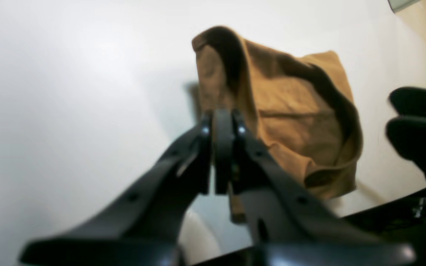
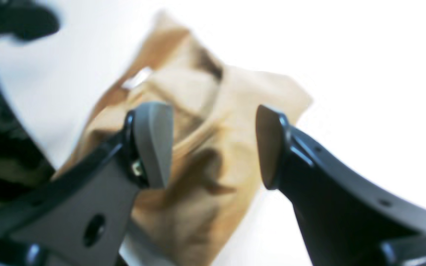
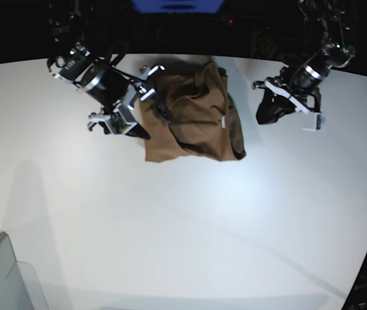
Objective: Layout the t-shirt on the table in an organized manner, then fold the t-shirt properly
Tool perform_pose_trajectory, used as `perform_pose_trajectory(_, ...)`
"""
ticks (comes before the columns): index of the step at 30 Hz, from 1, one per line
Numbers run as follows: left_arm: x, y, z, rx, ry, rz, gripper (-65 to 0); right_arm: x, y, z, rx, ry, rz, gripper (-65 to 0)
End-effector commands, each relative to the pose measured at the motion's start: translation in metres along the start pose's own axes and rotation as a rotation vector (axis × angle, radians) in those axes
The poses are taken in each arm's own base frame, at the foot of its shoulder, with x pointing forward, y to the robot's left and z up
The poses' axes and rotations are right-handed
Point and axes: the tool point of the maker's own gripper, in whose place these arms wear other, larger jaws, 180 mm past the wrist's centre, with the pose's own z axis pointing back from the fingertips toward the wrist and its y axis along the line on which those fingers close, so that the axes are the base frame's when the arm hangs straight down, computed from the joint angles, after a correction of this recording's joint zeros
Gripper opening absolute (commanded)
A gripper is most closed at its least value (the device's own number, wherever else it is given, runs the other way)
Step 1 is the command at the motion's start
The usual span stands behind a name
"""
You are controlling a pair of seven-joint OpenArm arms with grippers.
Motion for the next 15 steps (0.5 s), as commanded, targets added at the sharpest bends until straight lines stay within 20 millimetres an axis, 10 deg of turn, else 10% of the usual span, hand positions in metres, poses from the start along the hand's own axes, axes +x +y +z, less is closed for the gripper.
perform_pose_trajectory(1,0.009,-0.008,0.000,-0.033,-0.042,0.010,-54.4,0.014,-0.005,0.003,-0.010,-0.052,0.001,-28.4)
perform_pose_trajectory(7,0.001,0.003,-0.015,-0.039,-0.028,0.085,-26.2,0.012,-0.014,0.007,-0.038,-0.048,-0.003,-23.7)
perform_pose_trajectory(15,-0.034,-0.022,-0.052,-0.140,0.098,0.113,-13.5,0.011,-0.017,0.009,-0.047,-0.045,-0.005,-22.5)
